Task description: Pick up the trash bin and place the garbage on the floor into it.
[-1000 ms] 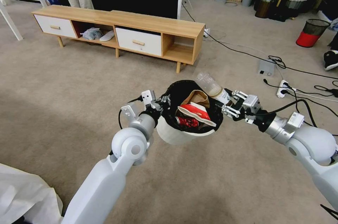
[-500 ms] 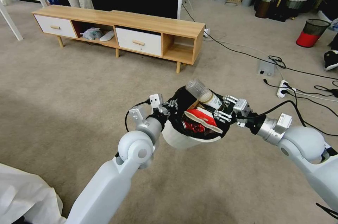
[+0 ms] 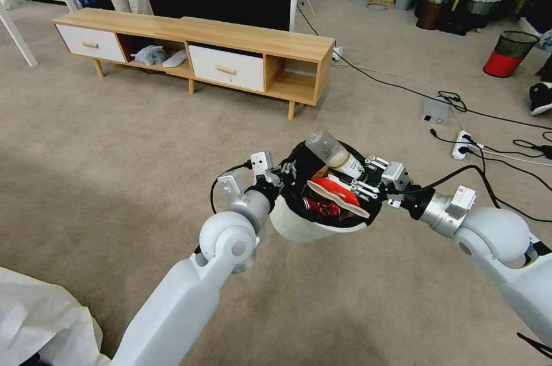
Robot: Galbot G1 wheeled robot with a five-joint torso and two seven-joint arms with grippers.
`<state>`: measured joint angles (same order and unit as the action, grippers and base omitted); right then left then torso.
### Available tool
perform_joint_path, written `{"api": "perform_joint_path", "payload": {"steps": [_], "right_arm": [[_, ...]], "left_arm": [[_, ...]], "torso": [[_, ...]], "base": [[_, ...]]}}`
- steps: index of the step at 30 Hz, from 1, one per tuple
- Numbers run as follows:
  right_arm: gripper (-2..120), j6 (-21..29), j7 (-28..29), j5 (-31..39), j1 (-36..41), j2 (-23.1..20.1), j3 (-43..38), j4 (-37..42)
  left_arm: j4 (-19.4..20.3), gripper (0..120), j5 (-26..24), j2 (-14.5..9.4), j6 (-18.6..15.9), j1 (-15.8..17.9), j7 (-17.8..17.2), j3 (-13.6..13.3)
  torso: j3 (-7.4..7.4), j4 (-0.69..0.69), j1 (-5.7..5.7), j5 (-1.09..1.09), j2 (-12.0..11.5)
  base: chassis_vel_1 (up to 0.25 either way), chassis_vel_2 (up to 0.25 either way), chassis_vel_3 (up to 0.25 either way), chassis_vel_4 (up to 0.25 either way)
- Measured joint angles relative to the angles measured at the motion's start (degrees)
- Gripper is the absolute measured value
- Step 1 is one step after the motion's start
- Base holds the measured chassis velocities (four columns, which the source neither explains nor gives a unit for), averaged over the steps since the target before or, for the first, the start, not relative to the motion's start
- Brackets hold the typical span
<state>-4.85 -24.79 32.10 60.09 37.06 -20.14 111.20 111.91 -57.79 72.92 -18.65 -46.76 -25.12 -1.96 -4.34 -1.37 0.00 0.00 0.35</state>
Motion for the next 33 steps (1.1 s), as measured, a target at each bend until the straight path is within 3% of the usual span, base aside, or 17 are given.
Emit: {"api": "perform_joint_path", "payload": {"steps": [3,10,14,33], "right_arm": [[63,0.6,1.2,-0.3,0.3,0.0,-0.2,0.0],[81,0.9,1.7,-0.3,0.1,0.1,0.1,-0.1],[98,1.0,2.1,-0.3,-0.3,0.4,0.5,-0.3],[100,0.7,2.2,-0.2,-0.3,1.0,-0.6,0.0]], "left_arm": [[0.2,7,0.0,-0.3,0.0,-0.3,0.1,0.3],[0.3,7,0.1,-0.4,0.1,-0.8,0.1,0.5],[0.5,7,0.1,-0.5,0.1,-0.9,0.1,0.8],[0.5,7,0.2,-0.1,0.2,-1.3,0.1,1.2]], "torso": [[0.00,0.00,0.00,0.00,0.0],[0.00,0.00,0.00,0.00,0.0],[0.00,0.00,0.00,0.00,0.0],[0.00,0.00,0.00,0.00,0.0]], "base": [[0.000,0.000,0.000,0.000],[0.000,0.000,0.000,0.000],[0.000,0.000,0.000,0.000],[0.000,0.000,0.000,0.000]]}}
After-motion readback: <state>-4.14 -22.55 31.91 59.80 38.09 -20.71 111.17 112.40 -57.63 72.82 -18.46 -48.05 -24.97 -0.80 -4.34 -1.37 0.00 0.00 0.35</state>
